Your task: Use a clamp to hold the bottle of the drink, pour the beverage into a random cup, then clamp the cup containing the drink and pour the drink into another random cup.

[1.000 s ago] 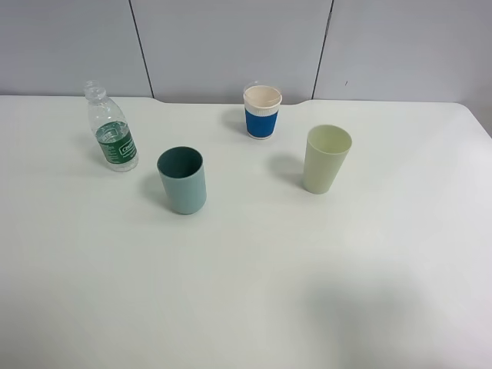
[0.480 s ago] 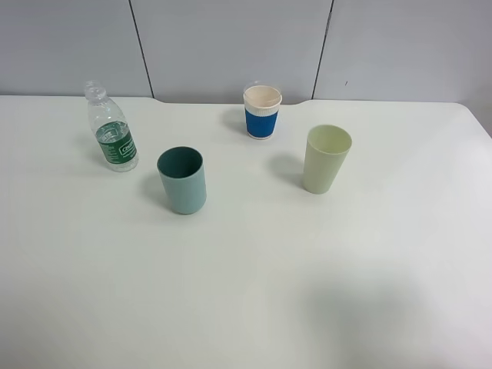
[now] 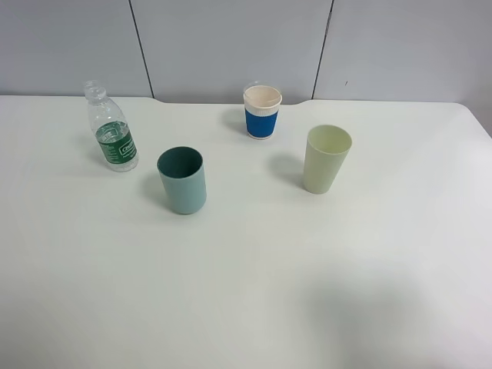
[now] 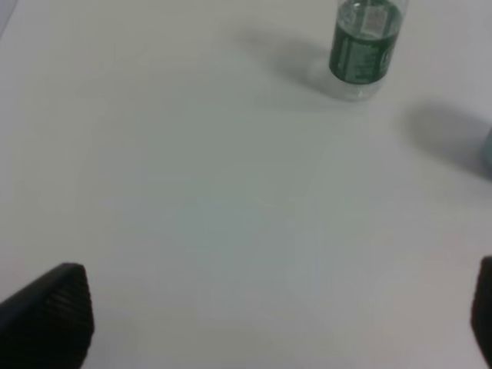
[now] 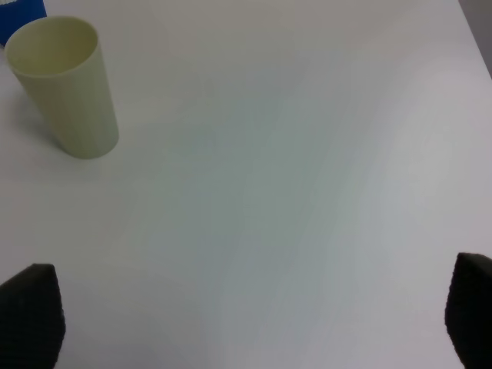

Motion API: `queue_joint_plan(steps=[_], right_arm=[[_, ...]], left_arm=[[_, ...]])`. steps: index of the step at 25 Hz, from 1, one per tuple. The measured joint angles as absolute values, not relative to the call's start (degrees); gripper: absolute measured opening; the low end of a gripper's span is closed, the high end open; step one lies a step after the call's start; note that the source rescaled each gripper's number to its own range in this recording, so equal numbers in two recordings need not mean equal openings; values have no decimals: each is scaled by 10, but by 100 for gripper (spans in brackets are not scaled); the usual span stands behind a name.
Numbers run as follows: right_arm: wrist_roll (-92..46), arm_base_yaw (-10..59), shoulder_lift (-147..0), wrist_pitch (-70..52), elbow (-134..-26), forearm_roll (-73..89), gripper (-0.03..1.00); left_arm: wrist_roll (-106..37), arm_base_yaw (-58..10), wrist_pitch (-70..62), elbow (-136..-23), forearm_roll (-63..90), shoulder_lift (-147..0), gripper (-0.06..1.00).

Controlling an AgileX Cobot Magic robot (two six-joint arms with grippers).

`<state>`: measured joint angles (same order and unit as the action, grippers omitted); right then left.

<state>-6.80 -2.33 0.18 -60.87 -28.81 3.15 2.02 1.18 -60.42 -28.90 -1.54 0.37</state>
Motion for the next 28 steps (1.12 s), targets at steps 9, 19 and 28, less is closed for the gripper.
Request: queue_joint_plan(steps=[9, 19, 28], right_arm=[[-68, -23, 2, -609, -288, 31, 100], [-68, -23, 2, -609, -288, 31, 100], [-68, -23, 2, -609, -288, 31, 100]], left_arm=[[20, 12, -604, -289, -15, 4, 100], [20, 12, -604, -289, -15, 4, 100], [20, 12, -604, -289, -15, 4, 100]])
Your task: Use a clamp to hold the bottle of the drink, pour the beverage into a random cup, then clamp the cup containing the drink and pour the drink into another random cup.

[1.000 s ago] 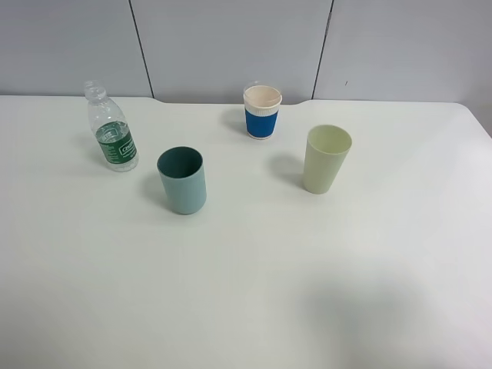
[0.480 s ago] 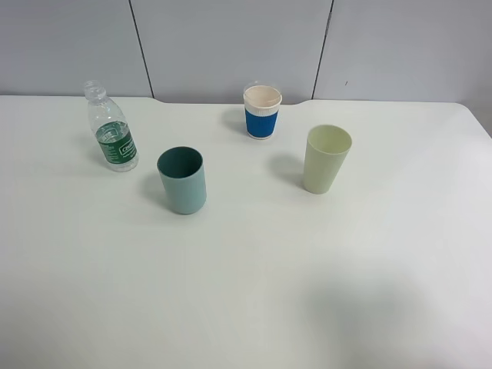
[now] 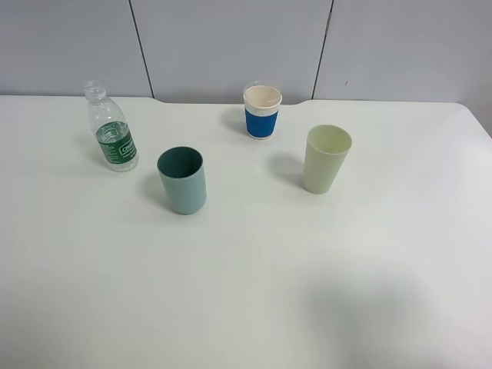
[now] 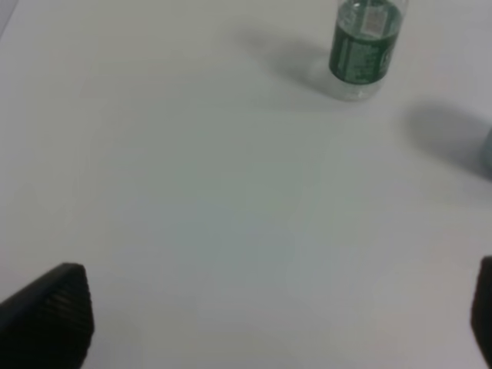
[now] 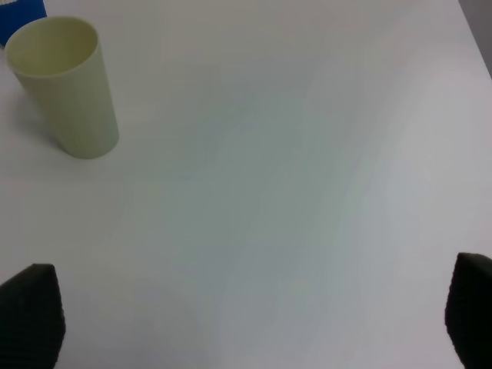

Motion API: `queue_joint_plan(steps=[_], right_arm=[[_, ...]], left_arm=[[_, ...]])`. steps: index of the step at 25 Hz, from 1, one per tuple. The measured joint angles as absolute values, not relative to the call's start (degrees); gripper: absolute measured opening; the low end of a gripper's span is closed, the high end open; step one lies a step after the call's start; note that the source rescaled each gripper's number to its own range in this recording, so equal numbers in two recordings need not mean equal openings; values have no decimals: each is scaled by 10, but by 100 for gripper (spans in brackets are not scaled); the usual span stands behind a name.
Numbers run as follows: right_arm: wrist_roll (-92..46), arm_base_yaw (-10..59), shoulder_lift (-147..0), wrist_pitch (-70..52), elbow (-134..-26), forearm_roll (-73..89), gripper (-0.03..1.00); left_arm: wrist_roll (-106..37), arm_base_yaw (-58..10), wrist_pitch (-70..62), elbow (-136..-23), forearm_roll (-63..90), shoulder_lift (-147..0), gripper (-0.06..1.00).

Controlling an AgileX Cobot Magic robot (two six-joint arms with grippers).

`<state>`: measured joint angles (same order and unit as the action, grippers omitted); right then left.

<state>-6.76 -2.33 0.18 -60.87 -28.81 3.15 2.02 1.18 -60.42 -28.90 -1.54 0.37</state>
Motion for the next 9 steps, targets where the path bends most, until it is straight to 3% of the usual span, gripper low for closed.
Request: queue_joint_plan(steps=[9], right_arm=[[-68, -23, 2, -609, -288, 31, 100]], left_arm=[[20, 12, -604, -289, -15, 4, 100]])
